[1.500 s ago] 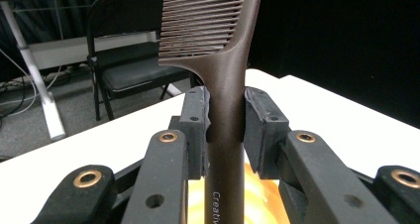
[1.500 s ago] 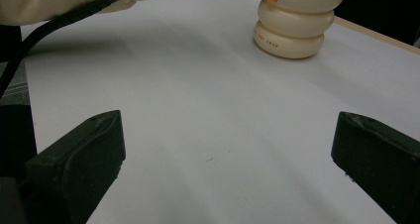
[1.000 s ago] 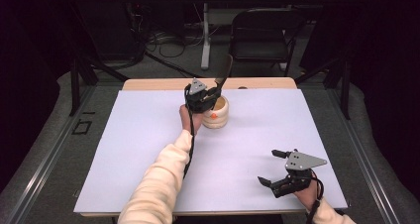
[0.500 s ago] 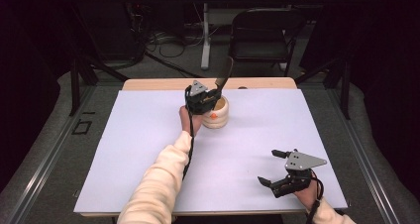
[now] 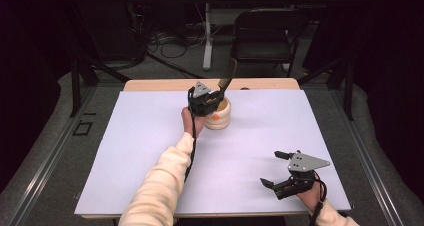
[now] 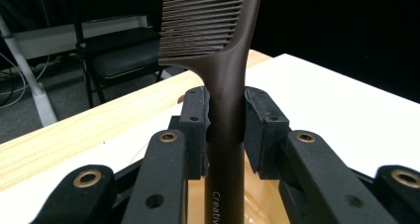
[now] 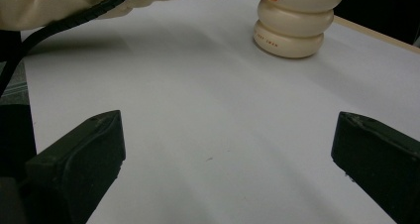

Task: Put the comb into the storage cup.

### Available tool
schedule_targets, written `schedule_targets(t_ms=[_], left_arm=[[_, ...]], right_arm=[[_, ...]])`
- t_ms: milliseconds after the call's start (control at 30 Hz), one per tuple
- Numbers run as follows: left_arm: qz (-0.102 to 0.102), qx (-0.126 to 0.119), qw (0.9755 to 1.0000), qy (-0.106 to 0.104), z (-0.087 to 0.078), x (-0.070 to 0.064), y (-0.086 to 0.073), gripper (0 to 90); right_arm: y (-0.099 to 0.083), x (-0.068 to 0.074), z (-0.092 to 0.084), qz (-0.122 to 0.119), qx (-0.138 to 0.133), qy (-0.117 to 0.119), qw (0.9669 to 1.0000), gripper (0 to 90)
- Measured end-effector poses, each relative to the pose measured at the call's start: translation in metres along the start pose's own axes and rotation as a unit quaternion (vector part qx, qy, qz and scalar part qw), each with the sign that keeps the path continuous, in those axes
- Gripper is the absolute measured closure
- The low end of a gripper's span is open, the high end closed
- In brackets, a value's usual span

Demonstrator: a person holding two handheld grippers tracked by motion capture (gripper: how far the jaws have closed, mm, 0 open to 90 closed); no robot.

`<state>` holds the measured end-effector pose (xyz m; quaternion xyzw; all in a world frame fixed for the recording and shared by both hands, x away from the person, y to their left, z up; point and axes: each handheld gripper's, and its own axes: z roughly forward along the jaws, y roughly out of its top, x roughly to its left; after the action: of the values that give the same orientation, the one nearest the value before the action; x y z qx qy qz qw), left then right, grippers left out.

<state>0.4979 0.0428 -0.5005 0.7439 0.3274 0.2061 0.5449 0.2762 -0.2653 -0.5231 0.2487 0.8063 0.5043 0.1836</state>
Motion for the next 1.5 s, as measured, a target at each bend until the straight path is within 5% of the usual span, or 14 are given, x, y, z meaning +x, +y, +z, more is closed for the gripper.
schedule_targets(t_ms=[1500], left_arm=[[0.004,0.053,0.9986,-0.008,0.0063,0.0007,-0.0047,72.0]], right_arm=[[0.0000,0.0002,0.0001,0.000,0.001,0.000,1.0000,0.0]])
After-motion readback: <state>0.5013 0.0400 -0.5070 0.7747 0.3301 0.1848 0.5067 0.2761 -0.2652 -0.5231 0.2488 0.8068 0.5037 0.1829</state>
